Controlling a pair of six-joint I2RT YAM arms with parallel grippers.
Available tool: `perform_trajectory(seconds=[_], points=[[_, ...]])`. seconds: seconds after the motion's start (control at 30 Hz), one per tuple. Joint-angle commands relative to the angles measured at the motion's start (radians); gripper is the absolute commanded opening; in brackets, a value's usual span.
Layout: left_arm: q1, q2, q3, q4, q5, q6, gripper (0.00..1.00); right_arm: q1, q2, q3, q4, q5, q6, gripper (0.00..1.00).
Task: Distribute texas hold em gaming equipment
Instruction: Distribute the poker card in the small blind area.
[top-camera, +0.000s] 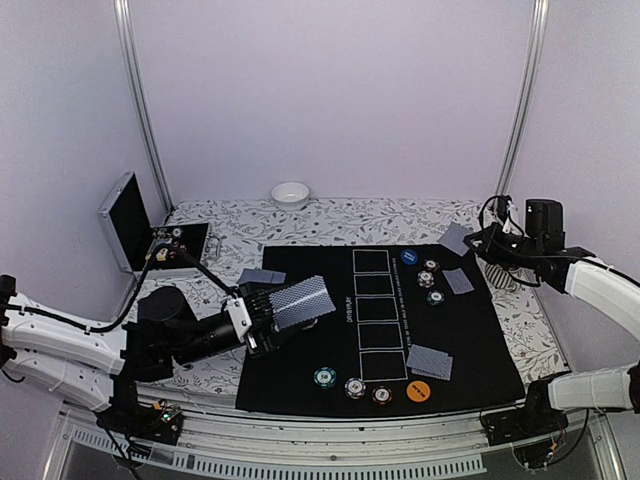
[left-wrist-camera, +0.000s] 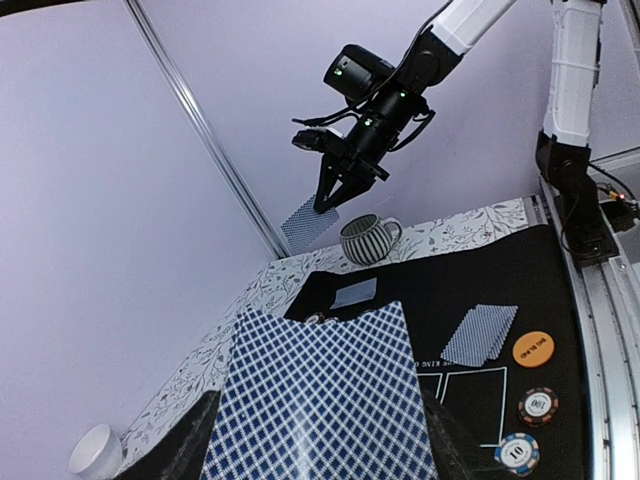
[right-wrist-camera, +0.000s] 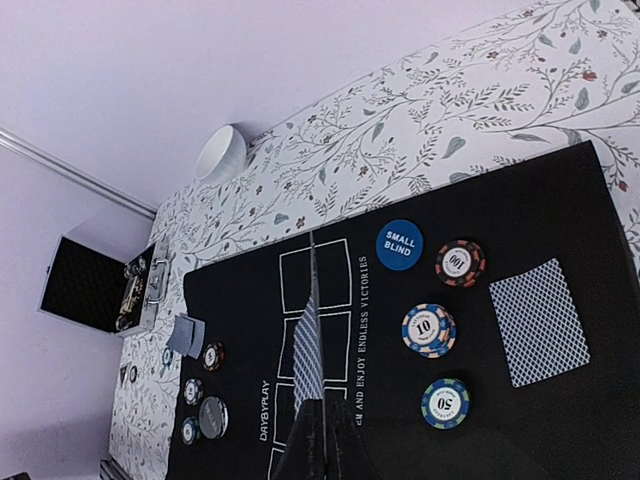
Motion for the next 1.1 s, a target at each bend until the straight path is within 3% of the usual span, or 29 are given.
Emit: perform_trajectory(seconds=[0.0,0.4,0.63,0.87,1.07], points=[[-0.017,0.004,-0.004,0.048,-0.011,0.001,0.59,-0.052,0.002,-0.063,0.101,0.059,0.042,0.02],[-0.018,-0.038,-0.028,0.035,-0.040,-0.026,0.59,-0.068,0.180,-0.084,0.209,0.127,0.091,0.02],[-0.017,-0.051,-0.040,0.034,-0.050,-0.014,0.59,-0.068,0.266,-0.129,0.287,0.246,0.165,0.02],[-0.018,-0.070,-0.049,0.020,-0.054,-0.020,0.59,-0.068,0.430,-0.085,0.330,0.213,0.187,0.02],[-0.018,-0.093,-0.054,0.007,-0.064,-0.019,0.59,-0.068,0.439,-0.098,0.339,0.200,0.198,0.02]])
